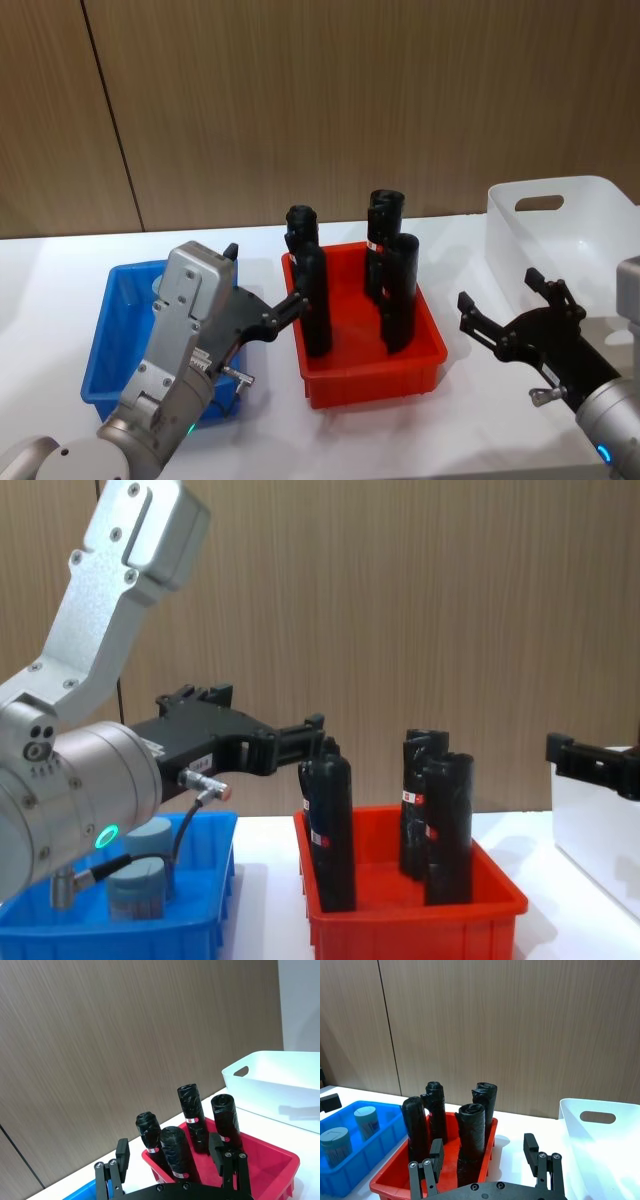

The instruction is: Pick the cotton swabs from the blue box and place them into the white box.

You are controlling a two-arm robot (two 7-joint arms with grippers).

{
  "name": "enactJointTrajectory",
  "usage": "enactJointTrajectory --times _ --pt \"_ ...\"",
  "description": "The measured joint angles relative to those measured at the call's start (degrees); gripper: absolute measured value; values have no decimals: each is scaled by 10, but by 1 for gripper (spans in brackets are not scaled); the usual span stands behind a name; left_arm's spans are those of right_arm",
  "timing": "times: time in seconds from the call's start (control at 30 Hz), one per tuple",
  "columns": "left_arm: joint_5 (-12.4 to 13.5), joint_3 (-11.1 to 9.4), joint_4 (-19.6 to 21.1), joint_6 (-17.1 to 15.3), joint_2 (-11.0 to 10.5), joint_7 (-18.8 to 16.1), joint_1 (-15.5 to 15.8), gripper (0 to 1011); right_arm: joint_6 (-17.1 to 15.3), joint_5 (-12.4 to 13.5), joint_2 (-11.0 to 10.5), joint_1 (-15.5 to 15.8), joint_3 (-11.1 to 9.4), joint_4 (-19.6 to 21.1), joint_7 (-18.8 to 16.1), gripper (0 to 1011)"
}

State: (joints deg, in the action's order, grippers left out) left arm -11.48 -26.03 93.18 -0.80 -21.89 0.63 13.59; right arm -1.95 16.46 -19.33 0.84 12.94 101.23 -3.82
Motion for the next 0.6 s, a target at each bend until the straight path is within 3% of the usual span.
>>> enactJointTrajectory --times 0.6 --pt "0 0 0 0 0 0 0 1003 0 0 0 0 0 0 0 1002"
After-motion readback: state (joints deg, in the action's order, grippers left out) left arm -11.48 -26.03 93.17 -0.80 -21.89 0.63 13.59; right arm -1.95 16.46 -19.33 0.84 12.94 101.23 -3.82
